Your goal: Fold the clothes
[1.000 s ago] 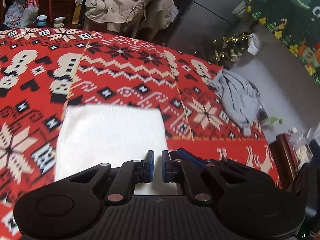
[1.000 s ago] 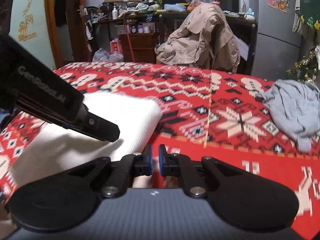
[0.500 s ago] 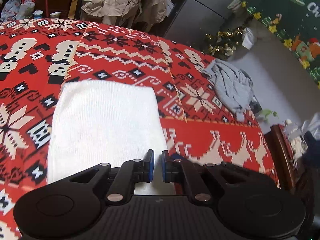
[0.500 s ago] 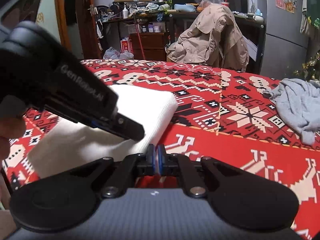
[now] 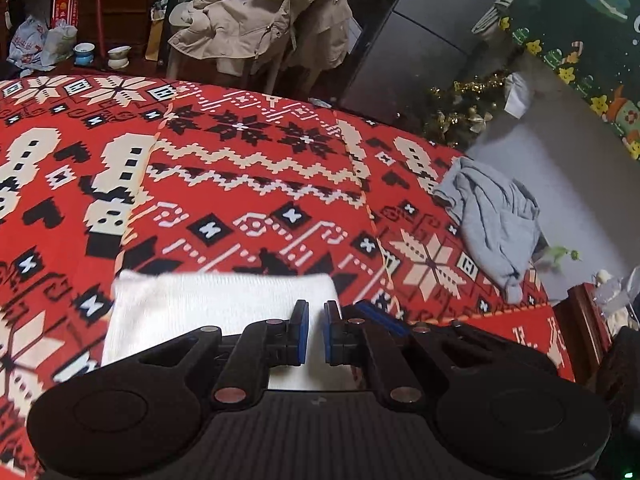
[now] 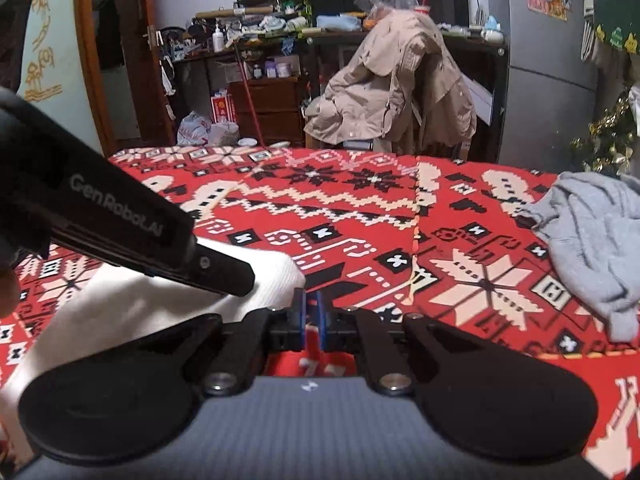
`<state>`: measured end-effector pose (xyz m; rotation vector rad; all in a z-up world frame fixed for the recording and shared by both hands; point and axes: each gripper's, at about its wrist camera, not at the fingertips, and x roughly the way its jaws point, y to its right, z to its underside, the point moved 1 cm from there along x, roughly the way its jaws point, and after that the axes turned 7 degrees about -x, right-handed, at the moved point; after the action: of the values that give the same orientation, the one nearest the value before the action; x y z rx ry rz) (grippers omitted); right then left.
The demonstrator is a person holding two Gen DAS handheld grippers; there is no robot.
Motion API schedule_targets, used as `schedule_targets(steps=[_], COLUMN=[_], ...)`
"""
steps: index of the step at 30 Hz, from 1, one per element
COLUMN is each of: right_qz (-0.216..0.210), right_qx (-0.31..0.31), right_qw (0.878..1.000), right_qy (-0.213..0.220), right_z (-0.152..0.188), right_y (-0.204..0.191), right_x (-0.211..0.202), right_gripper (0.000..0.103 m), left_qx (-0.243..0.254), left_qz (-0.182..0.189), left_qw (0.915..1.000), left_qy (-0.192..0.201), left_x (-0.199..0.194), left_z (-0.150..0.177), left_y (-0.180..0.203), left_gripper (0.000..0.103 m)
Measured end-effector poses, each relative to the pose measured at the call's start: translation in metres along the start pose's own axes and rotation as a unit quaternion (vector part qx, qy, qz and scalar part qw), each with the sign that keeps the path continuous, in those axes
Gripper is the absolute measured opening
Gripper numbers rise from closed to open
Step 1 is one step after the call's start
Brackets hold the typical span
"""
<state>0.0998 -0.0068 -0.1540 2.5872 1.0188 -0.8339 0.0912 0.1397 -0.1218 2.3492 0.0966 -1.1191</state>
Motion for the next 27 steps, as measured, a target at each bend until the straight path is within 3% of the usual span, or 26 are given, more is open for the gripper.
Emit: schedule_targets(steps=[18,27], right_qz=[-0.002,-0.005], right_qx=[-0.022,-0.035], right_qw=[1.000,0.999], right_qy=[0.003,0.005], right_z=[-0.008,0.010], right_y=[-0.008,-0.018], right_x=[0.022,-0.006], right_gripper=[0.003,0.003], left_qx=[-0.023,-0.024], left_qz=[0.018,0.022], left_qw=[0.9996,0.9995], left_qy=[-0.004,-0.006], left_x=[0.000,-0.001], left_z=[-0.001,0.000], left_y=[-0.006,-0.006], left_gripper=[0.006,0.006])
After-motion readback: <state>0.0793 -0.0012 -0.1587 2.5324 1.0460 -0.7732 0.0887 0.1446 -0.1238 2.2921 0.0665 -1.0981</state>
